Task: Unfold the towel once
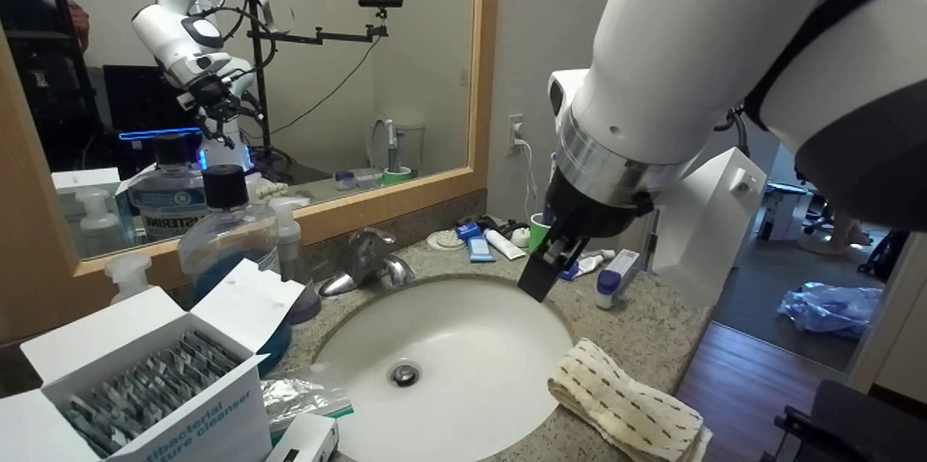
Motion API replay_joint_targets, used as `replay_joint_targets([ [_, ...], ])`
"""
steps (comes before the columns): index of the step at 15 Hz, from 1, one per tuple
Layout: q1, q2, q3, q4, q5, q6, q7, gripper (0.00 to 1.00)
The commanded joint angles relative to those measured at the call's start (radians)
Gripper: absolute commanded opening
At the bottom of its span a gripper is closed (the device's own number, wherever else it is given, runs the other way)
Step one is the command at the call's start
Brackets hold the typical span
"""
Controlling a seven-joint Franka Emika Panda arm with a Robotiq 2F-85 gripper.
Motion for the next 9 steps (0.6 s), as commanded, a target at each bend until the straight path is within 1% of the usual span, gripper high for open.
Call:
replay_joint_targets([
  [1, -0.015, -0.046, 0.019, -0.041, -0.107, 0.02, 0.087, 1.0],
  [5, -0.007, -0.06, 0.018, -0.081, -0.196, 0.024, 0.168, 1.0],
  [9, -0.011, -0.027, 0.03, -0.098, -0.255, 0.003, 0.282, 1.0],
])
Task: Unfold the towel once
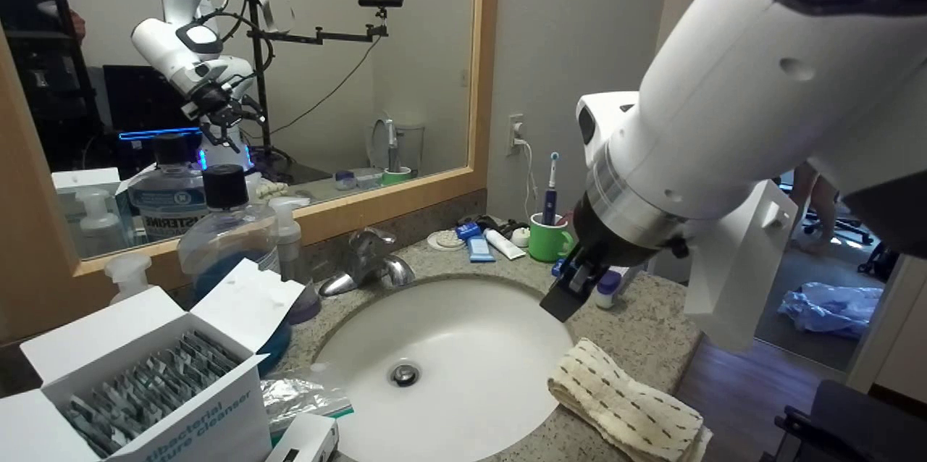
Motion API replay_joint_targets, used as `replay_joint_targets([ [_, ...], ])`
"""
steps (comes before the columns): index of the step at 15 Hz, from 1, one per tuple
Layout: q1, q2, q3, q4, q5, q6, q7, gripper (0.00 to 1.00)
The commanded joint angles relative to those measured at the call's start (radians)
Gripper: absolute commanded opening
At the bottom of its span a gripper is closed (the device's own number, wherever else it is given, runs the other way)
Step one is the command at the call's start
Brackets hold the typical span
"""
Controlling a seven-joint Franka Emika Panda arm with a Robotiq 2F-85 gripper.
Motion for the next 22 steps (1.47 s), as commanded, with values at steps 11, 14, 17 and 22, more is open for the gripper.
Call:
replay_joint_targets([
  [11, 0.056, 0.156, -0.043, -0.013, -0.131, -0.038, 0.246, 1.0],
  [14, 0.076, 0.2, -0.061, 0.0, -0.1, -0.065, 0.205, 1.0],
  [17, 0.11, 0.235, -0.092, 0.014, -0.094, -0.081, 0.158, 1.0],
  [22, 0.147, 0.284, -0.11, 0.045, -0.082, -0.071, 0.064, 1.0],
])
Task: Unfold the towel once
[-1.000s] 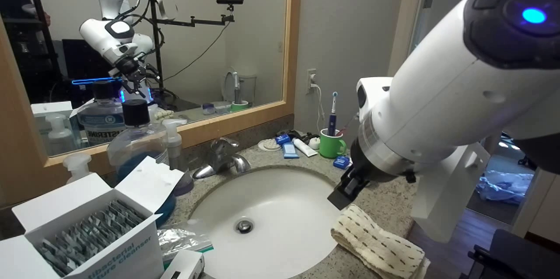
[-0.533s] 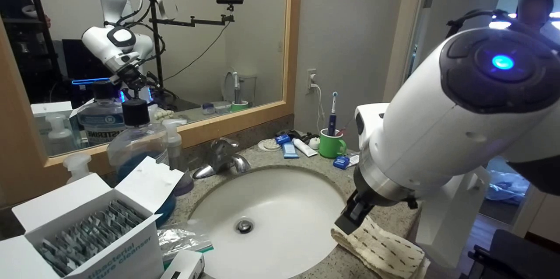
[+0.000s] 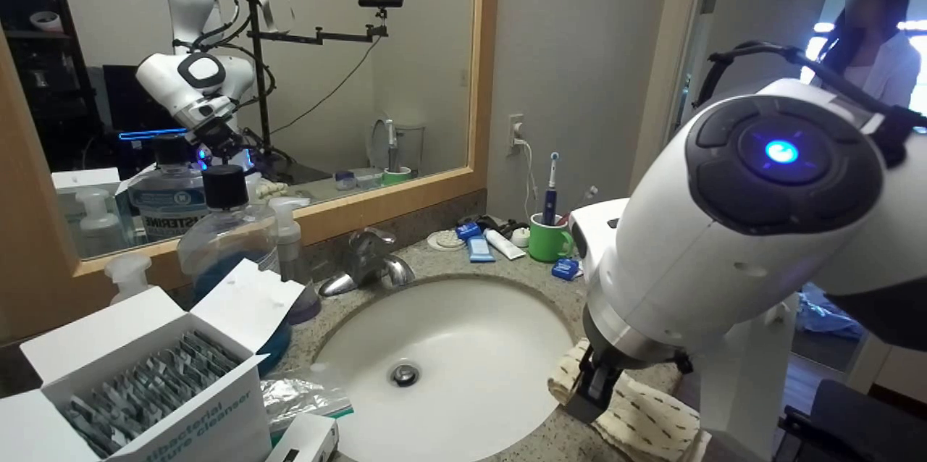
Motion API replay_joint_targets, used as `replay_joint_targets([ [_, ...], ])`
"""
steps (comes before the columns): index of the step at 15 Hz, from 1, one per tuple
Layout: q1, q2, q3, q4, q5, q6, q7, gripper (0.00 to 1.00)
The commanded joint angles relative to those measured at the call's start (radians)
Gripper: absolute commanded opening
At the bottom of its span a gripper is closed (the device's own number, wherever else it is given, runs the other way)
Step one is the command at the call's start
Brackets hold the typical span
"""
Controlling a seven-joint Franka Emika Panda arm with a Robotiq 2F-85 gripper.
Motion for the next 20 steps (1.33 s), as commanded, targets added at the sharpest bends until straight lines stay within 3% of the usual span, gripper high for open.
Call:
replay_joint_targets([
  [1, 0.035, 0.044, -0.015, 0.04, 0.028, -0.019, -0.076, 1.0],
  [6, 0.041, 0.092, -0.031, 0.069, 0.048, -0.008, -0.142, 1.0],
  [8, 0.038, 0.115, -0.039, 0.084, 0.054, -0.006, -0.161, 0.85],
  [10, 0.037, 0.137, -0.048, 0.1, 0.062, -0.008, -0.18, 0.78],
  [14, 0.037, 0.183, -0.064, 0.132, 0.082, -0.008, -0.206, 0.9],
  [16, 0.038, 0.197, -0.07, 0.142, 0.092, -0.008, -0.217, 0.89],
  [19, 0.039, 0.212, -0.076, 0.153, 0.099, -0.008, -0.216, 0.72],
  [20, 0.04, 0.214, -0.077, 0.155, 0.101, -0.008, -0.215, 0.58],
])
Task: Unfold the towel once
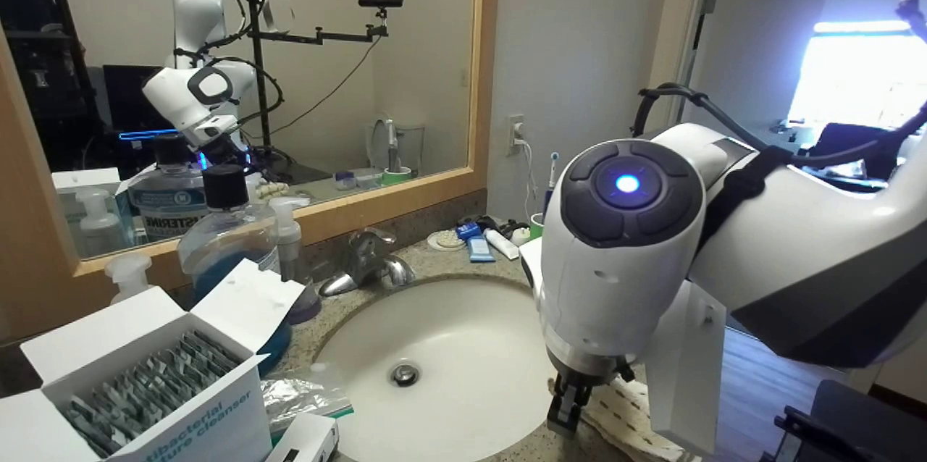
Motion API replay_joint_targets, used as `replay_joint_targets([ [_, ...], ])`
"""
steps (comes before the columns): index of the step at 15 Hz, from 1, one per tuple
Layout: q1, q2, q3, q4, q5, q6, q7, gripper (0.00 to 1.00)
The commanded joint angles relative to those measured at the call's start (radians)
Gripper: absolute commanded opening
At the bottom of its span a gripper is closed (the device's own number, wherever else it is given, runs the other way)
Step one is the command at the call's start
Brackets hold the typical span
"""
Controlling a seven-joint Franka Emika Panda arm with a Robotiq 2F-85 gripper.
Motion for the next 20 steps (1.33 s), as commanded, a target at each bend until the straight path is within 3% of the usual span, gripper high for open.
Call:
replay_joint_targets([
  [1, 0.011, 0.014, -0.012, 0.021, 0.031, -0.009, -0.038, 0.5],
  [6, 0.013, 0.012, -0.013, 0.023, 0.037, -0.013, -0.035, 0.11],
  [8, 0.014, 0.011, -0.012, 0.023, 0.037, -0.014, -0.032, 0.02],
  [13, 0.011, -0.029, -0.006, -0.018, 0.044, 0.015, -0.077, 0.04],
  [17, -0.006, -0.076, -0.008, -0.083, 0.107, 0.095, -0.285, 0.03],
  [20, -0.021, -0.111, -0.017, -0.127, 0.224, 0.134, -0.496, 0.03],
])
